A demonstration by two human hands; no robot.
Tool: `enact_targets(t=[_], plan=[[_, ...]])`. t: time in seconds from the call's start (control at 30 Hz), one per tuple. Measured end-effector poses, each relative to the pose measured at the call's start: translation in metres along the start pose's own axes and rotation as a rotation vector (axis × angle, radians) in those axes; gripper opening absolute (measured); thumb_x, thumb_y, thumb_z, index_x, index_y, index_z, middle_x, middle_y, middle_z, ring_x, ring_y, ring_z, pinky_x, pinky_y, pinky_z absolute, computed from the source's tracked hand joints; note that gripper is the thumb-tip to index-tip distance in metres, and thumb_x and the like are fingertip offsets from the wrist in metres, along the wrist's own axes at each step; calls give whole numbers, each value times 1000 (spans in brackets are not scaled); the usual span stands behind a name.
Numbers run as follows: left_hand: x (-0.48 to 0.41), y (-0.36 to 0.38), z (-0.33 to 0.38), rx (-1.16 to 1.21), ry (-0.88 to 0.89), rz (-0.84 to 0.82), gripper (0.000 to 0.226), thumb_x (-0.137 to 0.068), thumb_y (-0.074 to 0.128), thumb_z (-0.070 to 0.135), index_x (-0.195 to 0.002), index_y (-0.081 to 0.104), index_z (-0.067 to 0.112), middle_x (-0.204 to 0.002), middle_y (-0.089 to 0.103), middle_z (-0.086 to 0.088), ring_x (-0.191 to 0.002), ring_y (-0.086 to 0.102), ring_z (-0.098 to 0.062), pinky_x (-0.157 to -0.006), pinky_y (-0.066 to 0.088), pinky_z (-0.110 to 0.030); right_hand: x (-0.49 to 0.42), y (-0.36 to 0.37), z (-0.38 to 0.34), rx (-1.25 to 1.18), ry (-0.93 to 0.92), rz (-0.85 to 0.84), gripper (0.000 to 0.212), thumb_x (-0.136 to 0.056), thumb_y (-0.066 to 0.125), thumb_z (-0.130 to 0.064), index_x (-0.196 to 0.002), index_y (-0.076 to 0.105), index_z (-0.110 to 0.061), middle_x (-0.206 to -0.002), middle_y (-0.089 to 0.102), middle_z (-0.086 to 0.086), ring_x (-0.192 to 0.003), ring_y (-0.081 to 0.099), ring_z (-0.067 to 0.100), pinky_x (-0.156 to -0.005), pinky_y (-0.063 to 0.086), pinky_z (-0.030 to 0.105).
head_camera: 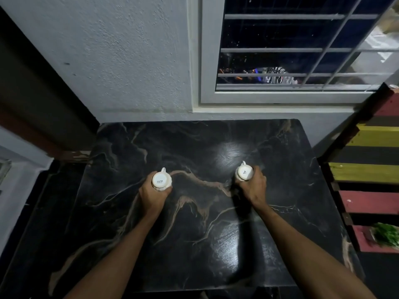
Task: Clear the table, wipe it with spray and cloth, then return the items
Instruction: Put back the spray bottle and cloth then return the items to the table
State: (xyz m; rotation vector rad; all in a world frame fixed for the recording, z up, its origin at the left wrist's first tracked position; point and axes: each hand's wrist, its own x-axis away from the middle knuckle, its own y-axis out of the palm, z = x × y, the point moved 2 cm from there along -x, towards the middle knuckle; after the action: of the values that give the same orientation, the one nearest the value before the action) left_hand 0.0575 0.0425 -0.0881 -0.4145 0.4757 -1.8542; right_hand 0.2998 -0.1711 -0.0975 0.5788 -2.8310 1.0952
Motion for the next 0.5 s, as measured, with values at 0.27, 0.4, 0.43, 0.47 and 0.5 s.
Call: enact_targets(t=[0.27,0.4,0.43,0.47,0.5], plan=[[-2,2,-4,10,15,-42,59,-64,94,11,-115,67,23,-100,70,10,-97,68,-17,-86,54,-35,-3,2,12,-19,-24,-25,55,-65,81,-44,-106,46,-35,-102,65,-6,-96,60,24,-83,52,46],[-3,4,-6,-33,-28,-104,85,-60,97,12,-135,58,12,-123,69,-3,-118,64,-27,-100,51,-42,-5,-4,9,-24,-12,-85,80,-57,89,-33,-124,46,-26,-114,63,-3,-110,58,26,-94,50,47],[-1,4,-5,-44,-43,-119,95,-59,98,14,-143,53,11,-133,65,-8,-125,60,-28,-107,48,-46,-5,-6,8,-20,-15,-106,88,-54,92,-32,-128,45,-23,-118,61,-1,-114,57,25,-97,48,47],[1,4,-2,-55,-47,-123,102,-59,98,15,-147,48,11,-141,60,-10,-131,55,-29,-112,44,-47,-3,-10,5,-10,-22,-119,95,-51,94,-34,-131,45,-21,-123,59,1,-117,54,26,-100,47,47],[6,3,2,-68,-34,-115,105,-60,98,15,-150,44,10,-147,54,-12,-136,50,-30,-115,40,-48,1,-16,4,-2,-32,-126,102,-49,95,-39,-135,43,-20,-128,56,3,-122,51,27,-102,45,47]])
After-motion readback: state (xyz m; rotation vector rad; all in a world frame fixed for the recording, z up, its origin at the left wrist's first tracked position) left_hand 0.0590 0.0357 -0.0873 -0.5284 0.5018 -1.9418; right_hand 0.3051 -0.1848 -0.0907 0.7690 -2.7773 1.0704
